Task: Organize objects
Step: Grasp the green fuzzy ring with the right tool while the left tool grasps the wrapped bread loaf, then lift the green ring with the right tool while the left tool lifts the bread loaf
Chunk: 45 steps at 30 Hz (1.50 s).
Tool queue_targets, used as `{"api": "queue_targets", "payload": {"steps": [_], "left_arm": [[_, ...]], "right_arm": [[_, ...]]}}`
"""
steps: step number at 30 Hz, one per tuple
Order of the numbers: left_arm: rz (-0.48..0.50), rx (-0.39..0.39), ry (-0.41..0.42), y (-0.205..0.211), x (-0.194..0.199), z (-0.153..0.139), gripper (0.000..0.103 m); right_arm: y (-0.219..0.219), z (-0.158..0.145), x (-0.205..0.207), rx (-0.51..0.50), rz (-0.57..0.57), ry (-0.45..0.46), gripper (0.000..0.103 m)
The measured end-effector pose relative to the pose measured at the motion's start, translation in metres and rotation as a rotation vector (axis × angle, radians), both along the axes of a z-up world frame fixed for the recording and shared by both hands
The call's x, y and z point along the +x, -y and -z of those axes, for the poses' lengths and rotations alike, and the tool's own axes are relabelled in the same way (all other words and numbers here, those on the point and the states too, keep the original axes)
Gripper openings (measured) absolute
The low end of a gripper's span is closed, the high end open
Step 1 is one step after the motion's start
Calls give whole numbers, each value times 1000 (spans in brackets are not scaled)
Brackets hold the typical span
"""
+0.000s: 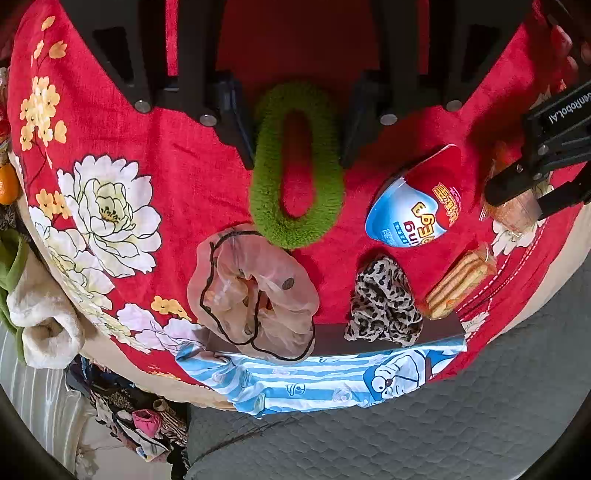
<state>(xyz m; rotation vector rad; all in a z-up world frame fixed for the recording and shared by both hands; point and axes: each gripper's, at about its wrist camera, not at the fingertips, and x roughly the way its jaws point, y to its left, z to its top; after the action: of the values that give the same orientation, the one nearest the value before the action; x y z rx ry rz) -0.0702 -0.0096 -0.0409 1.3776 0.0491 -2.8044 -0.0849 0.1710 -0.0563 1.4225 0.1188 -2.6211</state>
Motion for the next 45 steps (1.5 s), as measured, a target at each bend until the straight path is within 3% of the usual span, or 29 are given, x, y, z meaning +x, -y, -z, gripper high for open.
{"api": "queue_targets", "payload": {"steps": [8,19,45], "left_arm": [[-6,1,-14,1,4,-6,82],[-11,3,-26,1,10,-13,82],[-12,25,-83,-2,28,-46,82]], "right_arm": [[-1,-6,3,-11,-3,-2,39],[-3,-13,10,-22,-24,-4,24],[-5,-55,34,-24,-25,-102,22]]}}
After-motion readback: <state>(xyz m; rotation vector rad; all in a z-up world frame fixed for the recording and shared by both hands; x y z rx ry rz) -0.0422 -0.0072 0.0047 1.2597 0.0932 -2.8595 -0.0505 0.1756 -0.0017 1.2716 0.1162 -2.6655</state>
